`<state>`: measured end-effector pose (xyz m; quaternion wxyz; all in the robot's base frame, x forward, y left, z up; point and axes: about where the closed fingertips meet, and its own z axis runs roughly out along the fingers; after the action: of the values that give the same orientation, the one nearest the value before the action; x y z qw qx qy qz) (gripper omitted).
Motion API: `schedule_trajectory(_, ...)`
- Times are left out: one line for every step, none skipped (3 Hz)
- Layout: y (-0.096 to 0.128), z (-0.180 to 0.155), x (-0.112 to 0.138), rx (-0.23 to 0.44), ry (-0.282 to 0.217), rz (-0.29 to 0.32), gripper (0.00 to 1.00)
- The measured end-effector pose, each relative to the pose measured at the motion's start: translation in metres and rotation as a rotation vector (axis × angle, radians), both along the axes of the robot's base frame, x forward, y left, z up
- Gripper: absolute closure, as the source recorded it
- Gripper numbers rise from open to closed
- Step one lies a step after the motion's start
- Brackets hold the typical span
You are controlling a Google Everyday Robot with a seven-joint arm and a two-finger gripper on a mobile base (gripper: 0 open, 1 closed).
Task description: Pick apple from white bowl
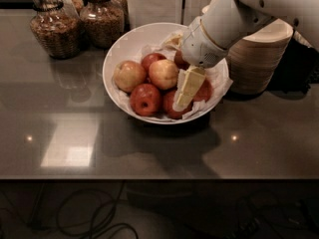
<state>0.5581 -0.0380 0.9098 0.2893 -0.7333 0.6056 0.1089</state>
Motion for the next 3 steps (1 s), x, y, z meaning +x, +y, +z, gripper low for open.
schedule_trajectory(0.0,0.0,0.0,0.0,0.0,0.0,0.25)
schedule_trajectory(0.0001,0.0,0.0,0.0,0.0,0.0,0.39)
schedule_trajectory(0.0001,0.0,0.0,0.0,0.0,0.0,0.42)
